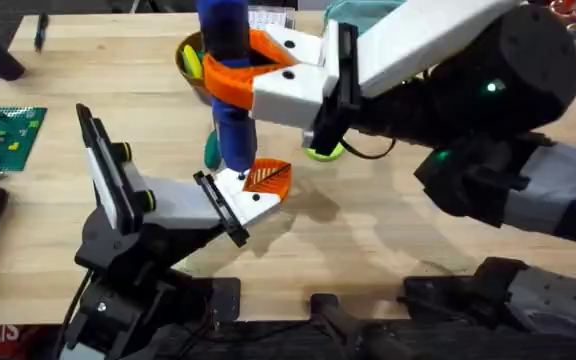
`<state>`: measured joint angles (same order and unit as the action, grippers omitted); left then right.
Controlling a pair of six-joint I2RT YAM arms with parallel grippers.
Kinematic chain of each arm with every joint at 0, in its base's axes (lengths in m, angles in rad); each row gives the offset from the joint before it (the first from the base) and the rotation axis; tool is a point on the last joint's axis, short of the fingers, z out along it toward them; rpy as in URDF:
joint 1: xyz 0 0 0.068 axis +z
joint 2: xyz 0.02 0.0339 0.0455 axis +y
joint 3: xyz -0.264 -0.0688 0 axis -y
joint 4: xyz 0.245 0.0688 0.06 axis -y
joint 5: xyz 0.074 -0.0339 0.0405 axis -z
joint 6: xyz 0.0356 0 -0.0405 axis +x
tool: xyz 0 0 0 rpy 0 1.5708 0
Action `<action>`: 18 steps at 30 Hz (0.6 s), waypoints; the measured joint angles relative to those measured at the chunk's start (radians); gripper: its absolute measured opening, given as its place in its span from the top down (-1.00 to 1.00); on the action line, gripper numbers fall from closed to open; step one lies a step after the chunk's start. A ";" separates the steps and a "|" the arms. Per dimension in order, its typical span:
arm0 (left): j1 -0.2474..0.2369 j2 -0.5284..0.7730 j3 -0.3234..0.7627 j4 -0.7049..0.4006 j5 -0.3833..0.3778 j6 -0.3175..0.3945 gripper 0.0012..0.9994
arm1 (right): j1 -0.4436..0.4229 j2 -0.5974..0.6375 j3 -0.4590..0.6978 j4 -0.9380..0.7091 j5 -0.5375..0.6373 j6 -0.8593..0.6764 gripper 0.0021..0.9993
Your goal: Pick up the gripper from the table and insert it into the empty holder that is missing its gripper. Then pick up a screw, insert it into the mounting hole, and use the screwdriver to tighten it. Finally, clean up the table by picking up the vegetable and placing it into the bucket.
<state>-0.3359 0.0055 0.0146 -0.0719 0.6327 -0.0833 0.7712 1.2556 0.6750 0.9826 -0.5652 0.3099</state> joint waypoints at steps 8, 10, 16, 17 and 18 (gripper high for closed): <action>0.000 0.000 0.000 0.000 0.000 0.000 0.97 | 0.000 0.000 0.000 0.000 0.000 0.000 0.91; 0.000 0.000 0.000 0.000 0.000 0.000 0.97 | 0.000 0.000 0.000 -0.002 0.000 0.000 0.91; 0.000 0.000 0.000 -0.001 0.000 0.000 0.97 | 0.000 0.000 0.000 -0.026 0.007 0.000 0.91; 0.000 0.000 0.000 -0.001 0.000 0.000 0.96 | 0.000 0.000 0.000 -0.026 0.008 0.000 0.91; 0.000 0.000 0.000 -0.001 0.000 0.000 0.96 | 0.000 0.000 0.000 -0.025 0.011 0.001 0.91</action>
<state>-0.3359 0.0055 0.0143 -0.0731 0.6327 -0.0837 0.7712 1.2556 0.6754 0.9577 -0.5545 0.3107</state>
